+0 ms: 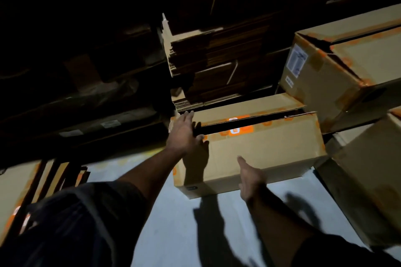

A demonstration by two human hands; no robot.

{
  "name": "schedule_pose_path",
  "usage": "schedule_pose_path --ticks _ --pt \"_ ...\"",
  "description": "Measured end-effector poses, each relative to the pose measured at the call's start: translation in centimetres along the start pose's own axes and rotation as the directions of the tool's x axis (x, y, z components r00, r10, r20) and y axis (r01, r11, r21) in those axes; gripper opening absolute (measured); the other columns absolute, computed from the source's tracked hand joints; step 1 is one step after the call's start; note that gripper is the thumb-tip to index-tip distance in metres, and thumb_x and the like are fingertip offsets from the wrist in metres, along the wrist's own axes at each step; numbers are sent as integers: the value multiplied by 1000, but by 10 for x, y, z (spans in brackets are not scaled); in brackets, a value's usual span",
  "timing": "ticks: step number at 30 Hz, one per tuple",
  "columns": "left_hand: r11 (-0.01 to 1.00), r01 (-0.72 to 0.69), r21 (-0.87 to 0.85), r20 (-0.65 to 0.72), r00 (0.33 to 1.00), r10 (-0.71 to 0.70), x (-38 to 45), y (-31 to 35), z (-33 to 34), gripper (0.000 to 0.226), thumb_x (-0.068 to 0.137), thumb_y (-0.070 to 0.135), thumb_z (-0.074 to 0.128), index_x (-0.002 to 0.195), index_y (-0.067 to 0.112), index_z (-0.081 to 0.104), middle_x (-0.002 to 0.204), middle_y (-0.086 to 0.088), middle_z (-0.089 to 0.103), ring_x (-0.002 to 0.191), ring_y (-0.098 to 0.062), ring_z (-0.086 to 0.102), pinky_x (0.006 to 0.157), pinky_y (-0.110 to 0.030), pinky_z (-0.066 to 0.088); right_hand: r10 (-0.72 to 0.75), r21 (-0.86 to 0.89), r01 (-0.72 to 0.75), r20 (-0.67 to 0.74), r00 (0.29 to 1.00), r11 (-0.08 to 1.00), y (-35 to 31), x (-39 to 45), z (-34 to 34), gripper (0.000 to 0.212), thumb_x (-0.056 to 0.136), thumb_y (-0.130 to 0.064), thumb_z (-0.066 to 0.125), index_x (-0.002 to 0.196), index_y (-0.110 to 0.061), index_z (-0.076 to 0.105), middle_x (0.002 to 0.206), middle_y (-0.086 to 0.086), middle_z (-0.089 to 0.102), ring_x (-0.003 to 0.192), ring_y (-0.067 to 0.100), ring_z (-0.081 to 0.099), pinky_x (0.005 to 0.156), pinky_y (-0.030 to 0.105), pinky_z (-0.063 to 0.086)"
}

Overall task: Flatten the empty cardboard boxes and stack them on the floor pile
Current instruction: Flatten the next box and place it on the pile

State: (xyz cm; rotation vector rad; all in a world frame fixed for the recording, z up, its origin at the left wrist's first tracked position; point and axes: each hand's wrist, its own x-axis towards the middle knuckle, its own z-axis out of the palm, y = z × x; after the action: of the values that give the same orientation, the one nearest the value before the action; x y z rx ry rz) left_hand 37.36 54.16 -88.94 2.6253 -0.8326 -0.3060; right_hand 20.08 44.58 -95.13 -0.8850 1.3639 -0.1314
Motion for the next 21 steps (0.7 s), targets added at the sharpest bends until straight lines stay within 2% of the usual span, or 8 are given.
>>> schedule_pose_path --ticks 3,6,8,10,12,14,18,21 --pt "986 -63 156 161 986 37 30 -8 19 82 97 49 59 160 17 18 168 -6 15 155 -24 8 125 -49 11 58 77 -65 83 995 995 7 24 4 71 79 -57 75 130 -13 54 136 12 53 122 33 54 102 51 50" --pt "985 58 162 132 988 -79 38 -32 35 57 104 43 44 154 18 32 160 -8 34 148 -27 26 118 -60 21 89 -3 -90 185 979 996 5 34 4 78 86 -51 70 144 -6 42 144 17 47 129 37 50 102 49 50" --pt "974 183 134 70 978 -194 35 -52 40 59 102 32 52 155 21 29 163 -8 25 150 -29 21 115 -66 26 49 -3 -49 76 996 999 8 36 5 63 86 -40 76 130 -2 51 126 13 54 115 34 54 97 51 53" --pt "971 223 85 45 973 -227 35 -65 41 66 99 29 59 157 23 27 166 -7 16 153 -32 10 115 -66 26 23 11 -23 -15 1000 1000 16 35 12 40 84 -31 81 99 -3 56 103 11 57 93 27 56 93 54 55" --pt "983 148 109 28 988 -152 38 -69 40 62 98 28 61 154 21 36 161 -10 31 148 -34 26 114 -55 35 1 0 -1 -35 999 1000 21 34 18 37 81 -30 83 84 -7 53 91 12 60 76 22 56 90 57 55" --pt "979 87 182 -32 996 -82 41 -68 35 40 101 22 55 140 19 54 140 -12 57 129 -31 53 103 -44 48 -10 -57 8 -30 999 998 20 34 22 46 78 -34 85 88 -2 54 96 14 63 71 20 56 89 54 57" --pt "923 -21 385 -124 990 74 29 -70 23 31 97 9 50 123 14 66 126 -14 66 136 -31 46 112 -47 39 75 -75 -72 32 997 995 12 41 30 73 76 -40 84 128 -3 50 109 10 55 82 24 56 96 49 54" --pt "922 -61 383 -150 980 128 -7 -80 10 22 94 11 56 113 15 65 111 -10 69 111 -26 60 90 -37 49 60 -178 -54 27 998 983 18 41 24 70 71 -52 84 106 0 54 97 17 59 83 29 59 95 52 54"
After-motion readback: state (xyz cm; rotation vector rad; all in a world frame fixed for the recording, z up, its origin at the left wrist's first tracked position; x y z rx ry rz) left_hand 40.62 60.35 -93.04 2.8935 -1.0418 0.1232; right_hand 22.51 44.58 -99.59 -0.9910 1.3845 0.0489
